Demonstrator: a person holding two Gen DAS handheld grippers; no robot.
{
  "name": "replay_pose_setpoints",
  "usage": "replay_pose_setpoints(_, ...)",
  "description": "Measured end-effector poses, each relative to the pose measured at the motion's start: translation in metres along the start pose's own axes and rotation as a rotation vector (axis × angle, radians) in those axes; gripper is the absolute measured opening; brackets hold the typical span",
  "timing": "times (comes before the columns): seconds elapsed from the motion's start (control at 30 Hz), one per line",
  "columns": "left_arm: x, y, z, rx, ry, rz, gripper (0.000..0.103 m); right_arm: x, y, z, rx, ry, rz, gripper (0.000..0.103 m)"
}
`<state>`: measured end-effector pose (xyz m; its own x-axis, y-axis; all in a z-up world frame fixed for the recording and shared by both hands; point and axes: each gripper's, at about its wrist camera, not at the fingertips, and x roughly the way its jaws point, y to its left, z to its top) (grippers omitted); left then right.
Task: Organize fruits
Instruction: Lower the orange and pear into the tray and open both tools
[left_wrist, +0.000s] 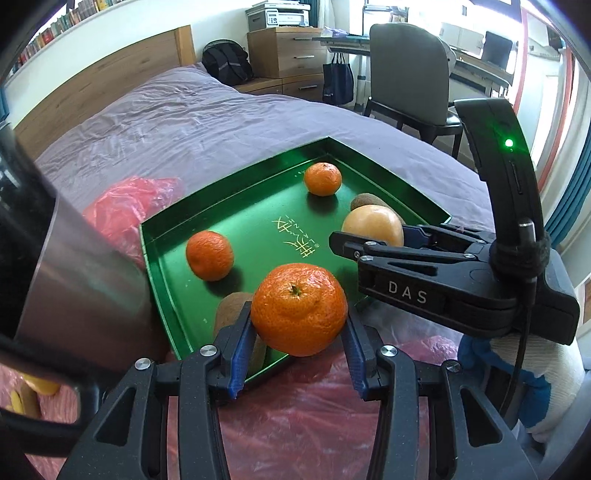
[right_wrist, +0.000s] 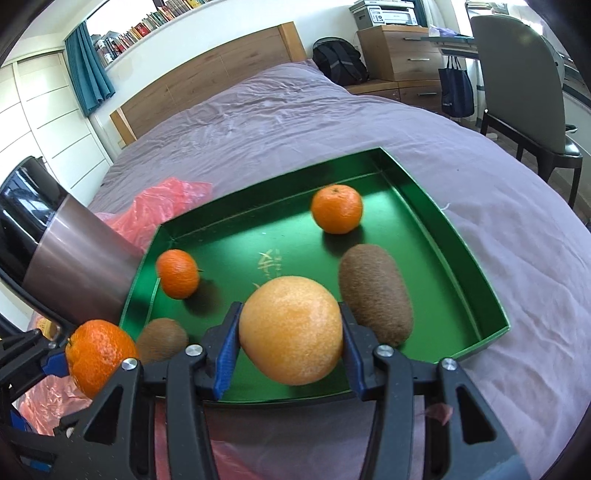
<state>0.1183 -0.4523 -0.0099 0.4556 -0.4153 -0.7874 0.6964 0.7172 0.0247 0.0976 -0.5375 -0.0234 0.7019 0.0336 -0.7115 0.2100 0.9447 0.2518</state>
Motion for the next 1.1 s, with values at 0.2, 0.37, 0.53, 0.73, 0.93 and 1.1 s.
replay_pose_setpoints(0.2,0.022,-0.012,0.001,0.038,0.030,0.008,0.039,0.002,-0.011,-0.003,-0.040,-0.007,-0.042,0.063)
replay_pose_setpoints(0.37,0.031,-0.017,-0.001,0.051,0.038,0.007,0.040,0.006,-0.015,-0.004,-0.085,-0.006,-0.100,0.063)
replay_pose_setpoints(0.53,0.038,-0.014,0.002,0.040,0.045,0.015,0.040,0.009,-0.017,-0.006,-0.100,-0.006,-0.118,0.063)
replay_pose_setpoints(0.73,0.050,0.005,-0.003,-0.041,0.091,0.012,0.040,0.011,-0.015,-0.009,-0.121,-0.007,-0.131,0.064)
replay_pose_setpoints(0.93,0.058,0.010,-0.005,-0.039,0.107,0.035,0.040,0.012,-0.014,-0.009,-0.125,-0.009,-0.135,0.064)
replay_pose_setpoints(1.1,0.061,0.016,-0.006,-0.063,0.132,0.022,0.042,0.012,-0.015,-0.009,-0.126,-0.006,-0.134,0.064)
